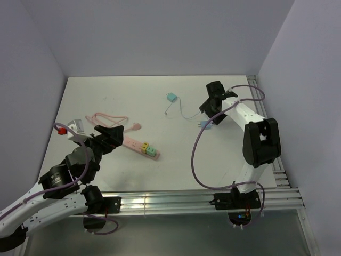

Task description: Insert the plug

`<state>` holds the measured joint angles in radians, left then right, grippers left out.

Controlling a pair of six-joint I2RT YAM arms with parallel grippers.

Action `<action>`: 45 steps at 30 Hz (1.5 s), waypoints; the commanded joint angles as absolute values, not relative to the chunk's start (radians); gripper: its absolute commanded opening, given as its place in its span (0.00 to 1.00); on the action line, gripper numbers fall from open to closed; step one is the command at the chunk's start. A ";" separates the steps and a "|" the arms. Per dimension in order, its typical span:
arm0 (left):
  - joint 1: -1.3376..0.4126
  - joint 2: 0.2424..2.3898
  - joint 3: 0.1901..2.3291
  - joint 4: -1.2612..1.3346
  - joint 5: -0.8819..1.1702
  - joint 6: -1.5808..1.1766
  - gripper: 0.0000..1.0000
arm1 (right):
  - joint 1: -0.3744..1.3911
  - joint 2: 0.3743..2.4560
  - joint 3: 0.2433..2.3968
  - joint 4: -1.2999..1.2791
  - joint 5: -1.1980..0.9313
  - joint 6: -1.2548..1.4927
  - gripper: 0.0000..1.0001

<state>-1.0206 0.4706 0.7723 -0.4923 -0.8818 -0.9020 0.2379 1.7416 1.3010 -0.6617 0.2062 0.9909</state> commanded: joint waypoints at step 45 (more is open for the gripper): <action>-1.023 0.675 0.715 -0.009 -0.384 -0.612 0.73 | 0.460 1.198 0.943 -0.245 -0.074 0.765 0.00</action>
